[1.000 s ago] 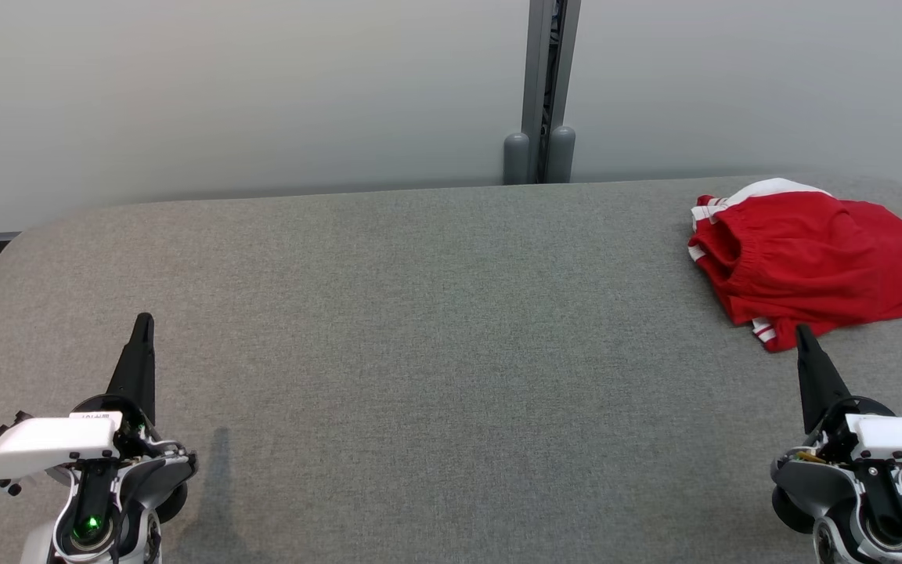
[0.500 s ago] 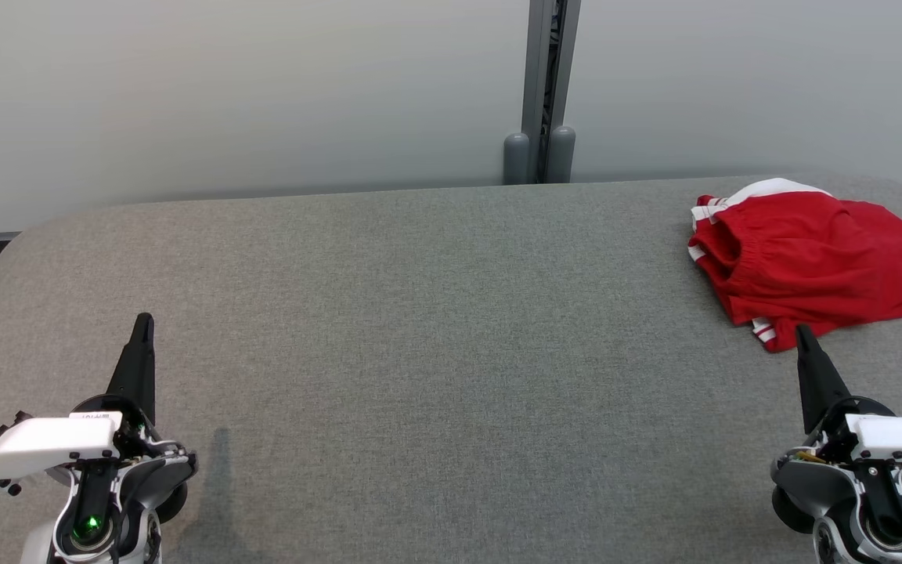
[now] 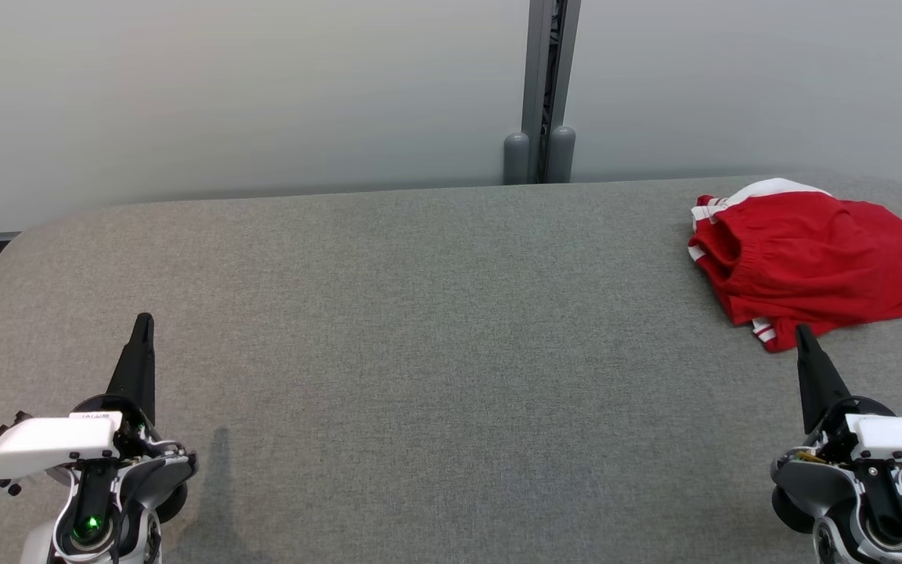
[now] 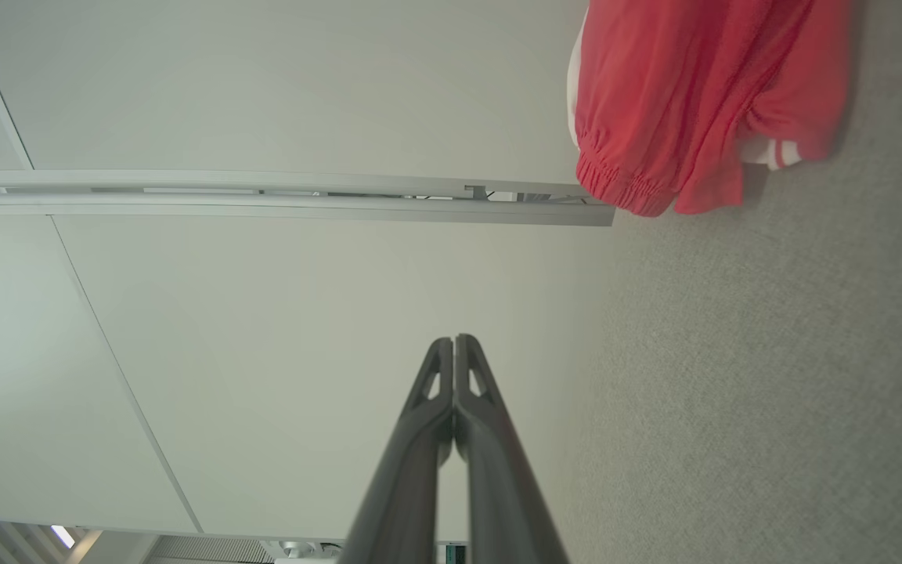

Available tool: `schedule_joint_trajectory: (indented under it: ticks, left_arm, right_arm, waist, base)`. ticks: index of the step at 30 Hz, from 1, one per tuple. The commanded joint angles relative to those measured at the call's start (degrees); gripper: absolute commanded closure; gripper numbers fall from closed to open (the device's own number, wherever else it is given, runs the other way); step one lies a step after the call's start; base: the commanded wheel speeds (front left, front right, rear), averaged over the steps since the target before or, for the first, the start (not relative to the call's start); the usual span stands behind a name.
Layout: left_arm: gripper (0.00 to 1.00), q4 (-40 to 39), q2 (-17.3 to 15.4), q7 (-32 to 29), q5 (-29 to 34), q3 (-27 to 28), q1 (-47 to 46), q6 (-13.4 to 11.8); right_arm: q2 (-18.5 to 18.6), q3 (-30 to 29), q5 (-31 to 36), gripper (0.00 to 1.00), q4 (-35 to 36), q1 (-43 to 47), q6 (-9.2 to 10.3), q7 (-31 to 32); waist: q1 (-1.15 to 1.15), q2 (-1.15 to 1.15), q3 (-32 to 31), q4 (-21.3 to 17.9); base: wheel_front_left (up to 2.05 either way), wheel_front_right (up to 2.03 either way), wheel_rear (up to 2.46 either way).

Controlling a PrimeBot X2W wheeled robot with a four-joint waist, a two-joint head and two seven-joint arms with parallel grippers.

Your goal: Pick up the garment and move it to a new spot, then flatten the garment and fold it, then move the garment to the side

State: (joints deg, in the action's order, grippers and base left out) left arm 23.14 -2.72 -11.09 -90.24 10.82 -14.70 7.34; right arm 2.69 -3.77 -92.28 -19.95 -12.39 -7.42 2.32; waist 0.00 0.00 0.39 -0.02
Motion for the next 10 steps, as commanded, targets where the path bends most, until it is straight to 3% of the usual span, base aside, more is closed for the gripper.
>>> schedule_joint_trajectory:
  ticks: [1, 10]
  left_arm:
    - [1.0, 0.09, -0.3, -0.15, -0.24, 0.2, -1.27, 0.31]
    - [1.0, 0.09, -0.3, -0.15, -0.24, 0.2, -1.27, 0.3]
  right_arm:
    - [0.3, -0.27, -0.12, 1.0, -0.2, -0.17, -0.12, 0.12]
    - [0.3, -0.28, -0.13, 1.0, -0.2, -0.16, -0.12, 0.11]
  waist:
    - [0.0, 0.0, 0.0, 0.0]
    - [0.0, 0.0, 0.0, 0.0]
  base:
    - [0.0, 0.0, 0.0]
    - [0.0, 0.0, 0.0]
